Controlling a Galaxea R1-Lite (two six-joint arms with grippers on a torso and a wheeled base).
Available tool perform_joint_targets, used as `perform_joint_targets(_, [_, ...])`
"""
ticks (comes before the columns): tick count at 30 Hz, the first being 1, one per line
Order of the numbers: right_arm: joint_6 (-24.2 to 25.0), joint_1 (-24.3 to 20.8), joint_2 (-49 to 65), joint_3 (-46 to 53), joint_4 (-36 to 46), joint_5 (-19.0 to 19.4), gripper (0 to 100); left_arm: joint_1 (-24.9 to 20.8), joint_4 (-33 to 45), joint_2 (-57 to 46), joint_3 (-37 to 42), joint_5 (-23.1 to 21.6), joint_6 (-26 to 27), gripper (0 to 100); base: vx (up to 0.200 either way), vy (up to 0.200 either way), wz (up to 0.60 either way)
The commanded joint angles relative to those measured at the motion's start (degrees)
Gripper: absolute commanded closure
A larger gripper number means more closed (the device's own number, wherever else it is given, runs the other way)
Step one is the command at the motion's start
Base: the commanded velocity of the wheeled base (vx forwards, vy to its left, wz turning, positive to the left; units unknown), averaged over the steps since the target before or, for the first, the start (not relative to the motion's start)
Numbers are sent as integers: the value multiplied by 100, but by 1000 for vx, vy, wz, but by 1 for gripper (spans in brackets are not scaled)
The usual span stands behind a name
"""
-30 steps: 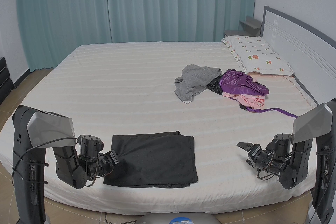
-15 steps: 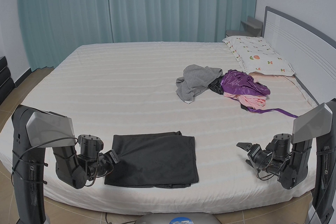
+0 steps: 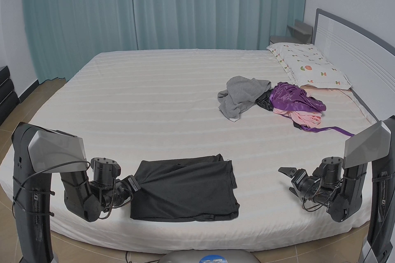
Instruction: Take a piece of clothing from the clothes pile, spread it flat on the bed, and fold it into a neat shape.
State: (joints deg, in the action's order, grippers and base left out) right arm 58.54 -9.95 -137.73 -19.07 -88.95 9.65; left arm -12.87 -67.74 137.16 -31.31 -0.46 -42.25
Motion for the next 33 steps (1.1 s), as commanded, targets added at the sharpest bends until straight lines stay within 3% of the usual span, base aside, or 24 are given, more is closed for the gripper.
perform_joint_targets(1, [0, 2, -8, -1, -78, 1, 0, -5, -2, -22, 10, 2, -2, 100, 0, 200, 0])
perform_joint_targets(33, [-9, -7, -8, -1, -78, 1, 0, 66, -2, -75, 72, 2, -11, 100, 0, 200, 0])
